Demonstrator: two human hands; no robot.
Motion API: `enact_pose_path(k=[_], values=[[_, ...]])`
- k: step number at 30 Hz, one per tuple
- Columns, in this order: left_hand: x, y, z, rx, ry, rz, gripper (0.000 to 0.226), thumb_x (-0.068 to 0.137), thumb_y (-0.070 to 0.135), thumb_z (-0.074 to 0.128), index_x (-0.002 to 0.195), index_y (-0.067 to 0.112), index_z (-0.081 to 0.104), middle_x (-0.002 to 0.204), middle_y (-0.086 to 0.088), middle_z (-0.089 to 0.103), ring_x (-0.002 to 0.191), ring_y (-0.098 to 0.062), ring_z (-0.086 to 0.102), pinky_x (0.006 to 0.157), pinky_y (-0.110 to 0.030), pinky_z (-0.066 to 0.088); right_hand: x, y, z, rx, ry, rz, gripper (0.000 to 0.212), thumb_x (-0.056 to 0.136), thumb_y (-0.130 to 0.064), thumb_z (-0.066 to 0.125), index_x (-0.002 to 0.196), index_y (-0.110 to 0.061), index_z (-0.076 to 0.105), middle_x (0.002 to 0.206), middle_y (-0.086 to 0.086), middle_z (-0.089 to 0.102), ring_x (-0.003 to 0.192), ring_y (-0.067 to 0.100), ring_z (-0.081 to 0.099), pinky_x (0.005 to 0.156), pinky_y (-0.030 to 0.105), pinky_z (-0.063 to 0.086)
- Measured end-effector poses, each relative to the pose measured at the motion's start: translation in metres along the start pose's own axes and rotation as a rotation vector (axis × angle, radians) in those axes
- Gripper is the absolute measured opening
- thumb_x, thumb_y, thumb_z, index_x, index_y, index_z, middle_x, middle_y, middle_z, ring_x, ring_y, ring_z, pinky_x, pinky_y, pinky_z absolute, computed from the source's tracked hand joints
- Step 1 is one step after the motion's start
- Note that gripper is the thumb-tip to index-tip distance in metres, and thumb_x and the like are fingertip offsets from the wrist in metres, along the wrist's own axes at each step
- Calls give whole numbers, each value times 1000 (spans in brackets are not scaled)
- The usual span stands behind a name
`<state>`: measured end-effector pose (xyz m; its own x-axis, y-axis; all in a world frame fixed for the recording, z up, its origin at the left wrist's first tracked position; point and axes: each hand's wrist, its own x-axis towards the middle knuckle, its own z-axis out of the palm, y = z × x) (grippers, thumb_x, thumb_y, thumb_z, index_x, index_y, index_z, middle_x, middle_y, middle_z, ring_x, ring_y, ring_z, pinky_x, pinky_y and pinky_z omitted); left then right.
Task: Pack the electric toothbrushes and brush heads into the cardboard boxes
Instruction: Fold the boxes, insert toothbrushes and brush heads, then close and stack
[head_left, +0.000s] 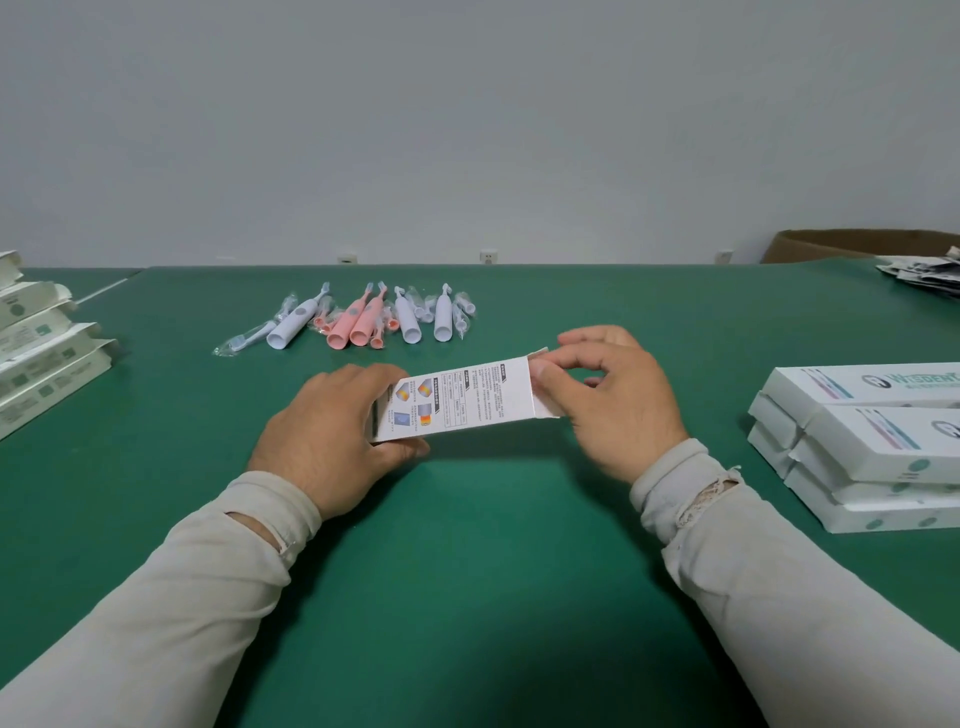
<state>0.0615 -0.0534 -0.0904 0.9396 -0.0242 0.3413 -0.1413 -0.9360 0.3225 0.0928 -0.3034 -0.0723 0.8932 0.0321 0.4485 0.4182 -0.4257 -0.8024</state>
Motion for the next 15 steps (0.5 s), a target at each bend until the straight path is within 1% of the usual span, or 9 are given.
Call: enact_pose_path(k=[2, 3, 5, 7, 9, 10, 12, 14, 15], values=[[0, 0, 0, -10, 9, 0, 54, 73, 60, 73, 118, 44, 50, 107, 16, 55, 103, -16, 49, 85, -45, 50, -2, -1, 4, 68, -72, 30, 18, 92, -23, 69, 79, -34, 76, 116, -7, 63, 118, -1, 53, 106, 33, 43], [0, 0, 0, -15, 10, 5, 54, 73, 60, 73, 118, 43, 50, 107, 16, 56, 103, -16, 49, 85, -45, 50, -3, -1, 6, 107, -109, 38, 21, 94, -19, 66, 81, -31, 77, 116, -5, 66, 122, 0, 52, 109, 34, 42], [-1, 0, 1, -30, 1, 18, 54, 72, 59, 73, 118, 42, 50, 107, 16, 56, 103, -16, 49, 86, -45, 49, -5, -1, 10, 183, -203, 51, 25, 99, -15, 59, 87, -25, 79, 112, -9, 70, 129, 0, 48, 111, 27, 38], [-1, 0, 2, -45, -10, 25, 55, 73, 58, 75, 119, 42, 51, 109, 16, 57, 104, -16, 49, 87, -45, 49, -6, -2, 12, 266, -314, 96, 27, 101, -14, 56, 93, -22, 80, 112, -15, 72, 132, -8, 43, 112, 21, 33], [-1, -1, 2, -45, -8, 26, 55, 73, 58, 75, 120, 43, 51, 109, 16, 57, 104, -15, 50, 87, -44, 49, -5, -3, 9, 373, -385, 164, 33, 101, -10, 55, 89, -28, 80, 109, -22, 73, 128, -16, 42, 118, 28, 31], [0, -1, 2, -43, -4, 25, 55, 72, 59, 74, 119, 43, 51, 109, 16, 57, 104, -15, 50, 87, -44, 49, -3, -1, 6, 401, -388, 179, 36, 99, -8, 55, 86, -30, 80, 108, -23, 73, 127, -15, 44, 119, 33, 32], [0, -2, 1, -50, 10, 14, 54, 71, 60, 73, 118, 44, 51, 105, 16, 56, 101, -16, 50, 85, -43, 50, 2, 2, -2, 383, -306, 152, 36, 97, -6, 58, 82, -31, 80, 109, -17, 74, 121, -7, 55, 117, 42, 37], [0, -4, 0, -48, 18, 5, 53, 71, 61, 72, 117, 44, 51, 102, 16, 55, 99, -16, 51, 83, -43, 50, 6, 6, -10, 318, -153, 125, 25, 92, -8, 67, 84, -28, 79, 107, -10, 74, 99, 8, 67, 105, 49, 48], [0, -5, 0, -43, 18, 3, 53, 72, 61, 73, 117, 44, 51, 102, 16, 55, 99, -16, 51, 83, -43, 50, 8, 8, -13, 283, -100, 117, 20, 90, -7, 69, 88, -26, 75, 104, -9, 73, 86, 14, 66, 98, 53, 52]])
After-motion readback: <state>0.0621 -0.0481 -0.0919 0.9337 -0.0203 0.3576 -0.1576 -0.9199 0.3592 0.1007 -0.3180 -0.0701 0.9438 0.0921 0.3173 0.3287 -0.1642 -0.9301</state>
